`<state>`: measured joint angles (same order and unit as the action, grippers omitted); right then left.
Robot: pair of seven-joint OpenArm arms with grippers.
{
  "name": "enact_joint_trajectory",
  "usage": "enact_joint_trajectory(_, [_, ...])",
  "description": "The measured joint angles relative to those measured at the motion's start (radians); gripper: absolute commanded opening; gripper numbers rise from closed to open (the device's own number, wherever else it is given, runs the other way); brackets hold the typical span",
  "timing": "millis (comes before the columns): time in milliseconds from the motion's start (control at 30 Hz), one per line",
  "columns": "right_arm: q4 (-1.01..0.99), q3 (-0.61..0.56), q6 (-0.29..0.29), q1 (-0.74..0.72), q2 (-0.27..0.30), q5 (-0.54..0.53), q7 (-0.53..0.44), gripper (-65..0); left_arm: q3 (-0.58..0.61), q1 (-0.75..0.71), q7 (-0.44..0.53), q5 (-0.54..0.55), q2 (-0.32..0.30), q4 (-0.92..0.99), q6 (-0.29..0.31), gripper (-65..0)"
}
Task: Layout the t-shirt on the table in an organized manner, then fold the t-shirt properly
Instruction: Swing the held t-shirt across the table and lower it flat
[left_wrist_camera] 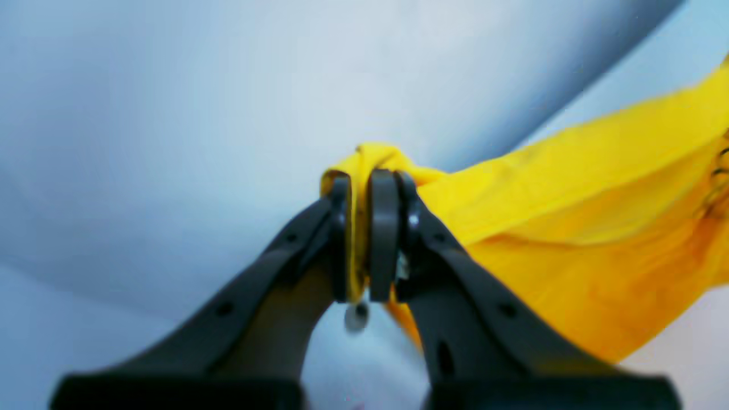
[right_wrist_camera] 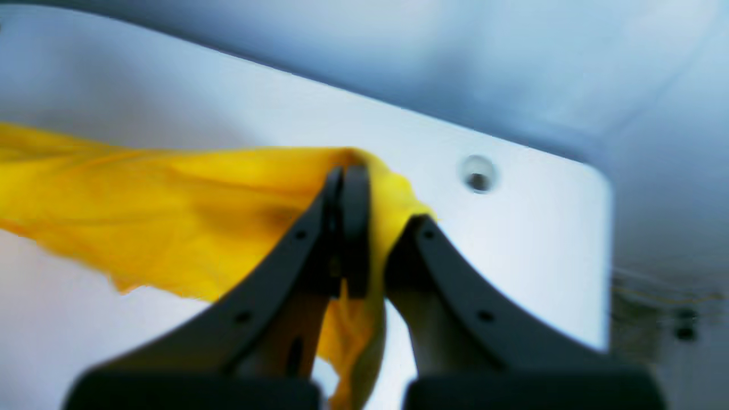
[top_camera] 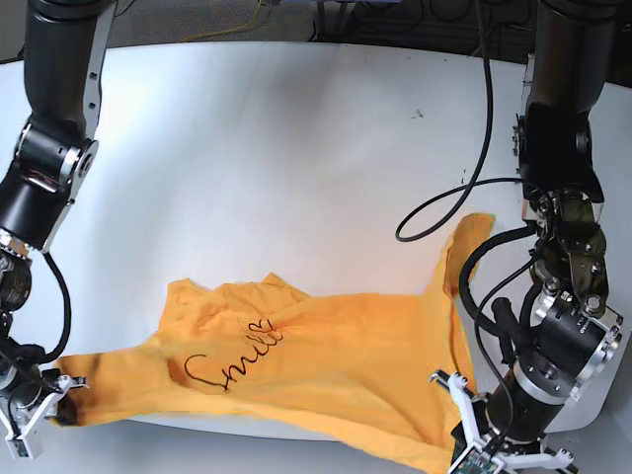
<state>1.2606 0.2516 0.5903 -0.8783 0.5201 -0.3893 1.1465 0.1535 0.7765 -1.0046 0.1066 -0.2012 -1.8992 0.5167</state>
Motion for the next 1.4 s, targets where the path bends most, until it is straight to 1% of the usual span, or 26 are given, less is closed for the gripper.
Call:
enact_joint_trajectory(100, [-0.056, 0.000, 0.034, -0.050, 0.031, 0.058, -0.007, -65.0, 0.004, 0.051, -0.002, 0.009, 0.028, 0.000, -0.001, -61.6])
enact_joint_trajectory(133, [-0.080, -0.002, 0.060, -0.070, 0.043, 0.069, -0.019, -65.0, 0.004, 0.072, -0.005, 0.010, 0.031, 0.002, 0.002, -61.6])
enact_joint_trajectory(267, [-0.173, -0.007, 0.104, -0.179, 0.094, 0.126, -0.046, -65.0, 0.004, 0.168, -0.001, 0.016, 0.034, 0.009, 0.000, -61.5])
enact_joint_trajectory(367, [-0.220, -0.048, 0.113, -0.270, 0.130, 0.151, -0.053, -65.0, 0.003, 0.245, 0.001, 0.029, 0.034, 0.022, 0.001, -61.5])
enact_joint_trajectory(467, [-0.221, -0.093, 0.116, -0.330, 0.151, 0.149, -0.065, -65.0, 0.003, 0.304, -0.005, 0.030, 0.037, 0.051, 0.003, -61.5])
enact_joint_trajectory(633, [-0.214, -0.113, 0.117, -0.352, 0.168, 0.134, -0.069, -65.0, -0.002, 0.362, -0.017, 0.030, 0.039, 0.123, 0.004, -61.5])
enact_joint_trajectory(733, [-0.218, -0.112, 0.117, -0.336, 0.167, 0.134, -0.016, -65.0, -0.003, 0.344, -0.023, 0.032, 0.037, 0.122, 0.004, -61.5])
enact_joint_trajectory(800, [-0.219, -0.108, 0.117, -0.311, 0.167, 0.134, 0.007, -65.0, -0.003, 0.320, -0.023, 0.039, 0.040, 0.122, 0.005, -61.5])
enact_joint_trajectory(867, [-0.214, -0.078, 0.116, -0.271, 0.166, 0.107, 0.013, -65.0, -0.011, 0.296, -0.044, 0.047, 0.044, 0.124, 0.008, -61.5])
enact_joint_trajectory(900, [-0.208, -0.049, 0.117, -0.239, 0.165, 0.064, 0.017, -65.0, -0.024, 0.277, -0.063, 0.050, 0.045, 0.124, 0.010, -61.5])
enact_joint_trajectory(1000, [-0.179, -0.006, 0.117, -0.134, 0.166, -0.008, 0.050, -65.0, -0.046, 0.227, -0.136, 0.048, 0.042, 0.121, 0.007, -61.5])
enact_joint_trajectory(1067, [-0.145, 0.014, 0.115, -0.061, 0.163, -0.024, 0.085, -65.0, -0.048, 0.190, -0.169, 0.050, 0.041, 0.114, 0.016, -61.5])
enact_joint_trajectory(1200, [-0.041, 0.097, 0.117, 0.087, 0.123, -0.047, 0.149, -65.0, -0.048, 0.087, -0.189, 0.044, 0.040, 0.096, 0.069, -61.5])
enact_joint_trajectory(1300, [0.032, 0.166, 0.103, 0.185, 0.077, -0.045, 0.192, -65.0, -0.051, 0.001, -0.237, 0.039, 0.039, 0.076, 0.075, -61.5])
enact_joint_trajectory(1367, [0.071, 0.183, 0.080, 0.248, 0.052, -0.042, 0.197, -65.0, -0.060, -0.052, -0.257, 0.037, 0.038, 0.065, 0.074, -61.5])
enact_joint_trajectory(1400, [0.095, 0.188, 0.078, 0.277, 0.037, -0.042, 0.199, -65.0, -0.069, -0.079, -0.261, 0.035, 0.037, 0.058, 0.076, -61.5])
